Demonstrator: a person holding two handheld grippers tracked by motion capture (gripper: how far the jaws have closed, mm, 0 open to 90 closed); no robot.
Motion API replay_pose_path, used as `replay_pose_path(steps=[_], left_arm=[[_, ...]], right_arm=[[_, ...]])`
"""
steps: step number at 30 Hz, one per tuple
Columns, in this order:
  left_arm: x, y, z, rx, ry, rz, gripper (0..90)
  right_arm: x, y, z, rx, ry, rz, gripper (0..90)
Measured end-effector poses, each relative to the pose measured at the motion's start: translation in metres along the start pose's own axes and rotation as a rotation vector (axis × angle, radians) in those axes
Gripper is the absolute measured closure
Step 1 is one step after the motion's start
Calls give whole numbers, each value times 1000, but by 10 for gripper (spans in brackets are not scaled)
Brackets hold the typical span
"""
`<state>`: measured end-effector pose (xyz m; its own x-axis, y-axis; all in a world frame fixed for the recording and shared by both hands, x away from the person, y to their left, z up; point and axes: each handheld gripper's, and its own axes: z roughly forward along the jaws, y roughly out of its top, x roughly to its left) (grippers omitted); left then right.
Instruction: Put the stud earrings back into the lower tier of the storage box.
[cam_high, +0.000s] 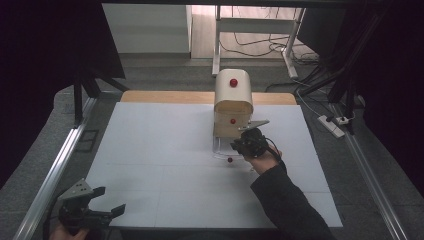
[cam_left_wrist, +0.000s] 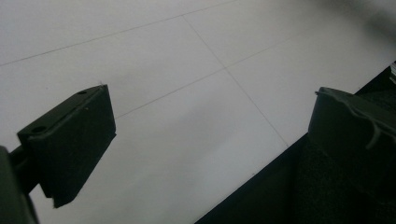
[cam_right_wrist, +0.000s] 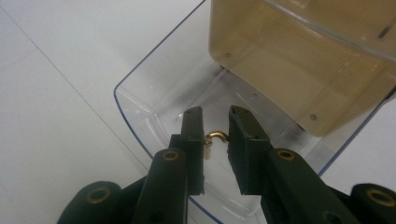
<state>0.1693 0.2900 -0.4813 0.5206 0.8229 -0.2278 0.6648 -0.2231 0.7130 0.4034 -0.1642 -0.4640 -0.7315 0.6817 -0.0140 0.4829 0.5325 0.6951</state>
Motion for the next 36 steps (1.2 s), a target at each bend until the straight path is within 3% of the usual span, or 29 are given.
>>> replay_pose_path(steps=[12,36], left_arm=[[0,0,0,-1,1,1,11],[0,0,-1,-2,-1,1,10]], right_arm=[[3,-4,10,35,-4,-7,726],[2,-5,-18,-21,-1,43,551]])
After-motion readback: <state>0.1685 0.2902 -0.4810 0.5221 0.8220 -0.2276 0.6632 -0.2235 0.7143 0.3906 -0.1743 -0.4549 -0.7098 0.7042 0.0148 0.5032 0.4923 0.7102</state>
